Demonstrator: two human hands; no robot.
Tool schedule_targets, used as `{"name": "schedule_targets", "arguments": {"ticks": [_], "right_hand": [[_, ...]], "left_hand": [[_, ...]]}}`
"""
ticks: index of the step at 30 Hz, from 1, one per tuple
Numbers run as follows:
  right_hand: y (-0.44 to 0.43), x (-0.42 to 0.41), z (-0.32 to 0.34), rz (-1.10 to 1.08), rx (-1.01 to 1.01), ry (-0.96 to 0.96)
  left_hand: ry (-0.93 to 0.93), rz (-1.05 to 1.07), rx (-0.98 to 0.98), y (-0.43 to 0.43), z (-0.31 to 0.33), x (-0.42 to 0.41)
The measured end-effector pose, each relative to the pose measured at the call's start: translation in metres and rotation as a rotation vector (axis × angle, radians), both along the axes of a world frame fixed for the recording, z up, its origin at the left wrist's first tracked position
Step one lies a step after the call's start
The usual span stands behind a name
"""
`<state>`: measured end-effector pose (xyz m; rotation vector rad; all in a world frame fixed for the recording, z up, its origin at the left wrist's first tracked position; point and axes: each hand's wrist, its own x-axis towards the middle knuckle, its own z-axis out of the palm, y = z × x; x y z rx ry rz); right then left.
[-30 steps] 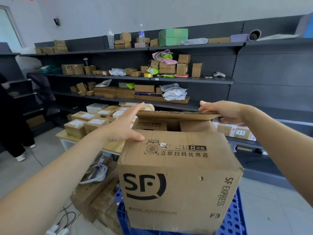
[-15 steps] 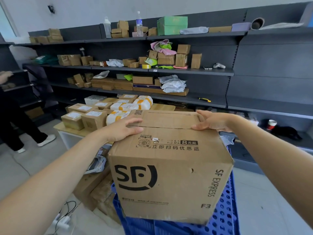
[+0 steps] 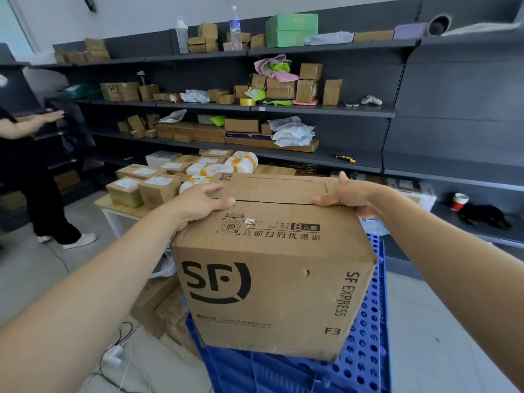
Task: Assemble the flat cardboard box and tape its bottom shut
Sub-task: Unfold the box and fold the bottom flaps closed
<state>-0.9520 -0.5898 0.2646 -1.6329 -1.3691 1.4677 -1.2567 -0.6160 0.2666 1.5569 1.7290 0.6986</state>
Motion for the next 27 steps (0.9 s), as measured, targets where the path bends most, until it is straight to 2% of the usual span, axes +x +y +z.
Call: {"name": "schedule_targets", "arguments": {"ticks": [10,15,24,27], "right_hand": [[0.008,-0.009,0.004,-0.048,-0.021,-0.006],[0.016,-0.003,0.003,-0.05,-0.018,-0.033],[0.063,0.046,-0.023,-0.337,0.119,-0.08],[0.084,0.063,-0.043,-0.277,0.087,-0.104]], "left_hand": [[0.035,-0.099,0.037,0.028,0.007,-0.005],[0.067,-0.082,0.014,0.039,0.006,-0.009],[0.21,0.001,-0.03,0.046,0.017,0.004],[0.36,0.025,0.004,0.045,0.02,0.021]]}}
